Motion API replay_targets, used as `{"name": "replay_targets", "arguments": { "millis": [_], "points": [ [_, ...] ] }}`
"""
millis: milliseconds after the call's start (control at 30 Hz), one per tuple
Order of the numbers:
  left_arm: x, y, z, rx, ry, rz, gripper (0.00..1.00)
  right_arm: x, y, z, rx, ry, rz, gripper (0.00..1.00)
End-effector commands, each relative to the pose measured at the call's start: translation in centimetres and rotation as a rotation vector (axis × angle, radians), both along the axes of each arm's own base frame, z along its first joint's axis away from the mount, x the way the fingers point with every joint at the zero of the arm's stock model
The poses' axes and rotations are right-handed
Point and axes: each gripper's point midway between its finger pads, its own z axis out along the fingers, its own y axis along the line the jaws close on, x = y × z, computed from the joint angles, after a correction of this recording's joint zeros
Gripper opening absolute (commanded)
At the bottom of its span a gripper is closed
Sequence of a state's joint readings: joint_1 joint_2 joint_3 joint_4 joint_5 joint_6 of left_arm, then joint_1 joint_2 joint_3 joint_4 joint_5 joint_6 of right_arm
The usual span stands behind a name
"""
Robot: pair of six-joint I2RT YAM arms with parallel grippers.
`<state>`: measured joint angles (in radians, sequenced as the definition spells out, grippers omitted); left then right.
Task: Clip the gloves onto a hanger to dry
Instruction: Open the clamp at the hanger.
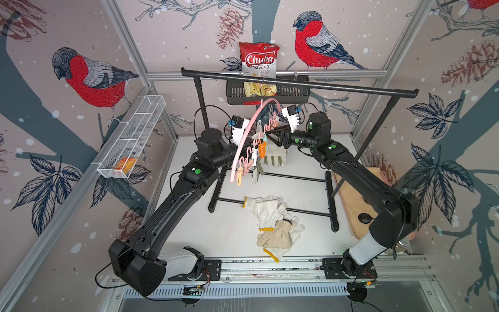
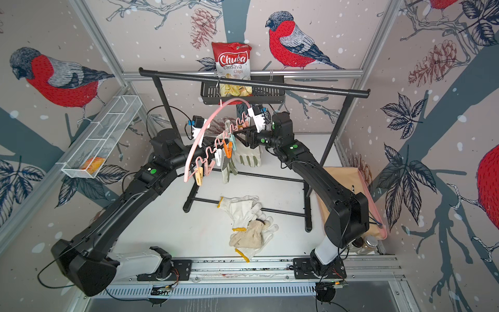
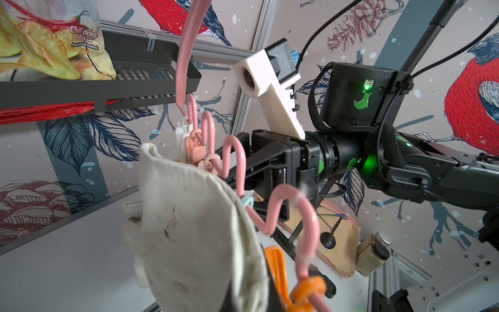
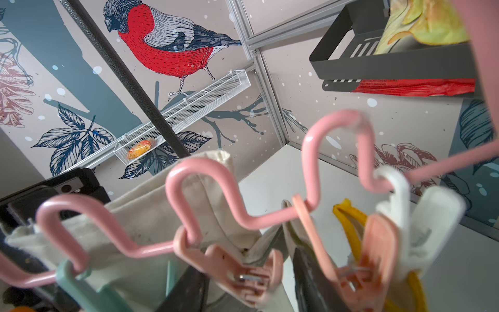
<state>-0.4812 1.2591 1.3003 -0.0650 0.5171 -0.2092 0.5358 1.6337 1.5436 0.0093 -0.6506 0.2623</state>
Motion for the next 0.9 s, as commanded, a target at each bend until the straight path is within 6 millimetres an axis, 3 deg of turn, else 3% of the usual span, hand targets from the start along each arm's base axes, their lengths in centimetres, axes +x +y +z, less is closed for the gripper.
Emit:
{"name": "replay_targets", "arguments": {
  "millis": [0,867],
  "points": [
    [-0.1,-0.2,1.9,-0.033,-0.066,-0.014,0.00,-0.2,0.3,1.3,0.031,-0.042,0.020,0.52],
    [-0.2,-0.2,1.6,-0.020,-0.066,-0.013,0.00,-0.5,1.5,1.7,0.071,-0.030,0.094,0.51]
  ]
}}
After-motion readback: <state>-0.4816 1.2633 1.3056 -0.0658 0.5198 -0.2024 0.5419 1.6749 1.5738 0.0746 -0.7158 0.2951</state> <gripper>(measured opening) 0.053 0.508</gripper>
